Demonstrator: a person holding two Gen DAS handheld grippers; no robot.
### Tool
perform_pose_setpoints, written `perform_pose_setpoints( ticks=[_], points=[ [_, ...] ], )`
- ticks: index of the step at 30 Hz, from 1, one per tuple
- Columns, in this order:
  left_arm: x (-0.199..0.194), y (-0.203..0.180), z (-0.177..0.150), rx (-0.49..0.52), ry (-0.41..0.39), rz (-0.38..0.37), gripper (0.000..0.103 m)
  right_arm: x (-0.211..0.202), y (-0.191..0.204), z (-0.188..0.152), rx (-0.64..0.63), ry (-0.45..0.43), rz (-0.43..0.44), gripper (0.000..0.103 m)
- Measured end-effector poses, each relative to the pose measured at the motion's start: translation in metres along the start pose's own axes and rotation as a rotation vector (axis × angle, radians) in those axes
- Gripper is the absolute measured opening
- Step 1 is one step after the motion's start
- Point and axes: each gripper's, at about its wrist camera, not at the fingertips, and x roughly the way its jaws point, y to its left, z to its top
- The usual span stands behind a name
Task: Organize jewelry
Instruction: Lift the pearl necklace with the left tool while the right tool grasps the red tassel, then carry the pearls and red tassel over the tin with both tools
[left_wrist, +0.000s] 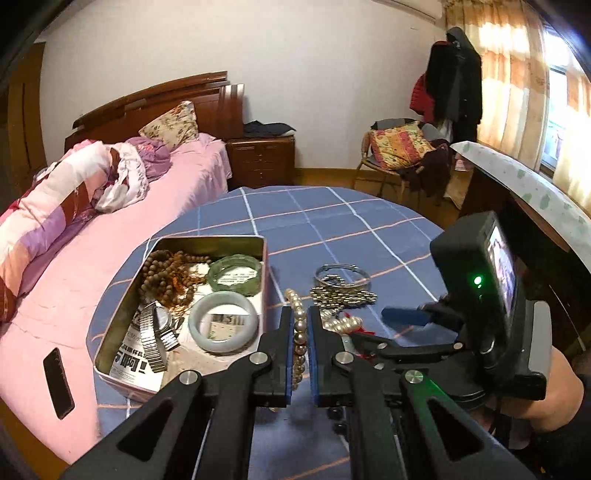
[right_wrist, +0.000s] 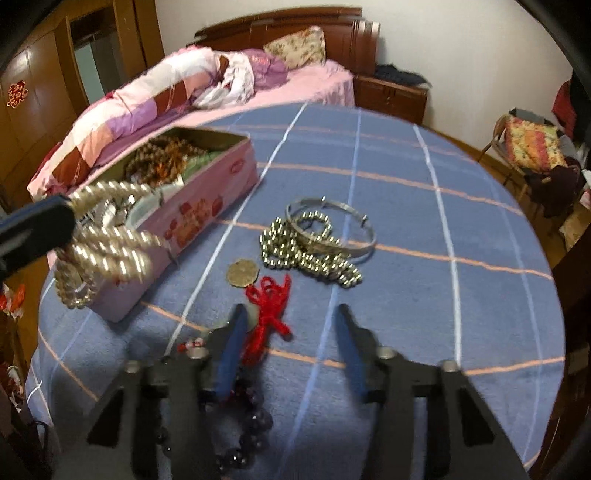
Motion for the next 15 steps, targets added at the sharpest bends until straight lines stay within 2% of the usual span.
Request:
perform_pose_setpoints(
  ticks=[1,3,15],
  points=[
    [0.000,0.002,0.000,-0.004,-0.002,0.001,0.005,0.001,-0.001,-0.001,0.000,0.002,-0.007,0.019],
    [-0.002,0.007,0.001,-0.013,-0.010,0.004,0.005,-0.003,-0.003,-0.001,0.010,-0.003,0.007,0.011],
    [-0.020,0.044,0.023,-0.053,-0.071,0.052,0.005,-0.066,-0.004,0.021,0.016,-0.169,-0.018,0.008]
  ],
)
